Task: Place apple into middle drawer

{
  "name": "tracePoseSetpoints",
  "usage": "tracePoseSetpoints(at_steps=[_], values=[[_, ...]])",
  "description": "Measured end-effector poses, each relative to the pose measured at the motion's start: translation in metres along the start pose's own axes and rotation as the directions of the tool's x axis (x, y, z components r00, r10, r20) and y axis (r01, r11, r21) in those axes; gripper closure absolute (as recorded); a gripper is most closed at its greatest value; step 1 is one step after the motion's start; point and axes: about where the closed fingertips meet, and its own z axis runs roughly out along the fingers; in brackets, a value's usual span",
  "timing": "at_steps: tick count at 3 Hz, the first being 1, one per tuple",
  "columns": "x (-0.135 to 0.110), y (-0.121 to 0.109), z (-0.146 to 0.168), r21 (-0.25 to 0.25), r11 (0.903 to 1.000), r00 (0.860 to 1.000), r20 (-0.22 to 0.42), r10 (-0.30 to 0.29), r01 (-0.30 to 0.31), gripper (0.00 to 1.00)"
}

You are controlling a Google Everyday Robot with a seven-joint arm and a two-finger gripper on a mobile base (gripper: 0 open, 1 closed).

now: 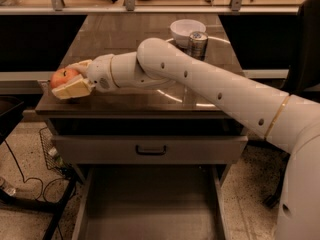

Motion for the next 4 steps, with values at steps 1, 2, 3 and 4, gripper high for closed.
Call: tracePoseSetpoints(at_steps=[1, 2, 3, 4], values=[[-0.023, 0.024, -0.018, -0.050, 0.9976, 0.999, 0.022, -0.046, 0.047, 1.00], [-0.031, 0.063, -0.046, -0.088, 0.9923, 0.995, 0.051, -0.083, 0.087, 1.00], [-0.015, 0.120, -0.088, -0.106, 0.9895, 0.993, 0.080, -0.089, 0.098, 1.00], [0.020, 0.166, -0.111, -0.100, 0.9914, 0.994, 0.075, -0.078, 0.085, 1.00]])
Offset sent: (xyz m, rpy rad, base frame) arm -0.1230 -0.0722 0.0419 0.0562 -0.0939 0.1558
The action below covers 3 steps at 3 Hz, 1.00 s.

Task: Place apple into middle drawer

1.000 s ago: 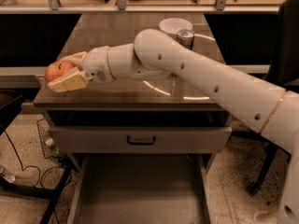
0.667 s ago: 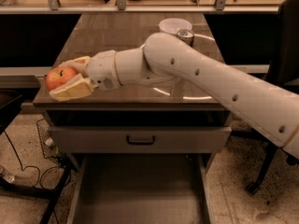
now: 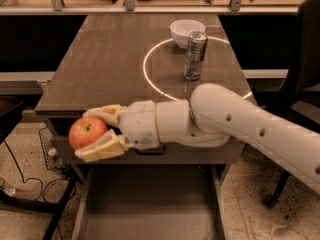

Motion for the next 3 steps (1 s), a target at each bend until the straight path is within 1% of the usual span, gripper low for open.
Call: tracePoseSetpoints(at_steps=[1, 2, 3], values=[[0.044, 0.043, -0.012, 0.058, 0.9977, 0.999, 0.001, 0.036, -0.036, 1.00], [0.127, 0.077, -0.006, 0.140, 0.9841, 0.994, 0.018, 0.109, -0.110, 1.00], [0.178, 0.083, -0.002, 0.191, 0.9694, 0.988, 0.053, 0.146, -0.154, 1.00]])
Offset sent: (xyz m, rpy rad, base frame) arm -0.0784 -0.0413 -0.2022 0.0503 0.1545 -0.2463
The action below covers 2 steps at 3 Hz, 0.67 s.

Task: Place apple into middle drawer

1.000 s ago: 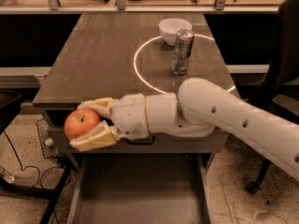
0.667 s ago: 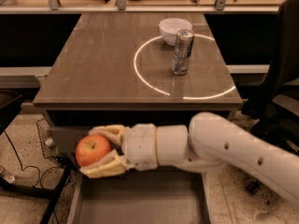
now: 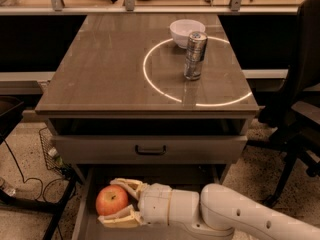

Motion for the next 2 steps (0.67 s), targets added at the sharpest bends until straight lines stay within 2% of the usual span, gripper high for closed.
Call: tracePoseSetpoints(at_steps=[1, 2], values=[[0.057, -0.018, 0.013, 0.025, 0.9986, 0.999, 0.016, 0.047, -0.047, 1.00], [0.077, -0.034, 0.022, 0.026, 0.9981, 0.998, 0.002, 0.055, -0.055, 1.00]])
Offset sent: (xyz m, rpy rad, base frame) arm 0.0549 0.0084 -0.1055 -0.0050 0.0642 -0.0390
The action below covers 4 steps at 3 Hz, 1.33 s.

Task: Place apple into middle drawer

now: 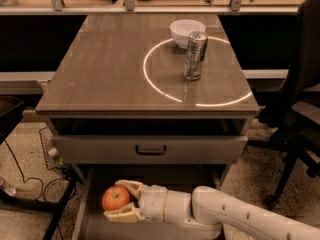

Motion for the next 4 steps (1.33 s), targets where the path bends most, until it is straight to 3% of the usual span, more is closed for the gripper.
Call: tracePoseSetpoints(at_steps=[1, 2, 3, 4], values=[[0.002, -0.021, 0.010, -0.008, 0.9999, 0.998, -0.060, -0.009, 0.008, 1.00], [0.002, -0.022, 0.011, -0.010, 0.9999, 0.998, -0.060, -0.009, 0.008, 1.00], [0.031, -0.023, 0.039, -0.070, 0.9972, 0.999, -0.043, -0.029, 0.026, 1.00], [0.069, -0.019, 0.075, -0.155, 0.9870, 0.999, -0.027, -0.045, 0.041, 1.00]])
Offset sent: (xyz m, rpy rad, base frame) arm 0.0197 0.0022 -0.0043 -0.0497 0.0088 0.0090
